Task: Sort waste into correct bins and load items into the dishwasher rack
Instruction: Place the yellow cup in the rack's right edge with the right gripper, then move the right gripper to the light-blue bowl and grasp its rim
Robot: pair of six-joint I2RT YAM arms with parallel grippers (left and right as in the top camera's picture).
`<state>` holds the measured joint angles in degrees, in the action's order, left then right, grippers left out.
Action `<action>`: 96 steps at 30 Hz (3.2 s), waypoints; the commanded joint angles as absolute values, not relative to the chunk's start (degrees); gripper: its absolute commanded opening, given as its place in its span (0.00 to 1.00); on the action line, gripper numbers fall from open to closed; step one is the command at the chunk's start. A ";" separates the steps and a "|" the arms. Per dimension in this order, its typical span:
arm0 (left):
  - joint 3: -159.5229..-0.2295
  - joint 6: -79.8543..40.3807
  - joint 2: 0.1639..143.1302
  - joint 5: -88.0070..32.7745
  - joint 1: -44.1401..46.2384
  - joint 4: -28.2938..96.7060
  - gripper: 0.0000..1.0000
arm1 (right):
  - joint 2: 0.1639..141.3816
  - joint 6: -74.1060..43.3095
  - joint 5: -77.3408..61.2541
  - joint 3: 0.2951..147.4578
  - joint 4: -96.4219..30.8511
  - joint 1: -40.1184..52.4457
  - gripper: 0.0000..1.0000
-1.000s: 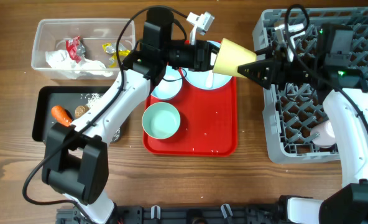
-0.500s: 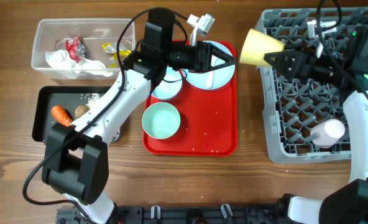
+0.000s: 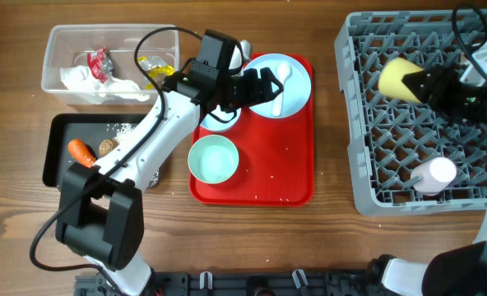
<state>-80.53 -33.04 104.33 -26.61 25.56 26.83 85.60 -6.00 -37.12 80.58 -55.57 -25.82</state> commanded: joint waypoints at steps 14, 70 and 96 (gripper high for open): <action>-80.82 -31.70 103.90 -9.28 25.89 34.15 1.00 | 85.97 -14.06 -3.27 93.27 -77.30 -46.13 0.25; -79.50 -15.16 91.66 -0.49 25.58 48.34 1.00 | 85.23 -13.69 -9.67 87.68 -55.81 8.56 0.95; -79.48 -15.79 92.64 -1.54 14.52 53.17 0.96 | 107.79 -28.56 -14.44 87.79 -32.40 22.09 0.68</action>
<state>-79.99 -16.36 92.25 -1.13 14.28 54.00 107.11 -27.88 -13.52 87.50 -32.32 23.88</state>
